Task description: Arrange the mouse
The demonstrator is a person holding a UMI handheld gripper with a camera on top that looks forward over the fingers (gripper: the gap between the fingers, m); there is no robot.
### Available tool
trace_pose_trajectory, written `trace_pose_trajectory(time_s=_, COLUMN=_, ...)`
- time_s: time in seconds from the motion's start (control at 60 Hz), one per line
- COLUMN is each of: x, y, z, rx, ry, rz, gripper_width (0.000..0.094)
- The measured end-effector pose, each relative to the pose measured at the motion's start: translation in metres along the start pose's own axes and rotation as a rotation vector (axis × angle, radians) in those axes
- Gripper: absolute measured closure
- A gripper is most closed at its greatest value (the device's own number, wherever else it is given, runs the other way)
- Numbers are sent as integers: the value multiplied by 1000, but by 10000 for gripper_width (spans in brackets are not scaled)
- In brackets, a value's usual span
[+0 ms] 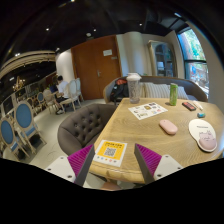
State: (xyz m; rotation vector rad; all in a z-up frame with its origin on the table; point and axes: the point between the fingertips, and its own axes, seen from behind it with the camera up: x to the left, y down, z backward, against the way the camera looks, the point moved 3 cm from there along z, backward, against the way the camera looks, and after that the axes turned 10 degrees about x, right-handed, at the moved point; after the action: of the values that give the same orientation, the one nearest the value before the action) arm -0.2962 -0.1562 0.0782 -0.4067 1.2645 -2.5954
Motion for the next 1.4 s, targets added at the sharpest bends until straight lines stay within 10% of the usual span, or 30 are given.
trace_pose_trajectory(time_s=0.817, x=-196, y=6, z=-43, rx=117, ry=322, rz=-79, gripper_width=100)
trace_pose_trajectory(time_s=1.217, x=-249, y=-36, z=-112, rx=173, ry=298, rz=-104, gripper_width=116)
trace_pose_trajectory(time_s=1.4, x=-262, y=-54, z=-133, rx=181, ry=305, rz=-111, gripper_width=291)
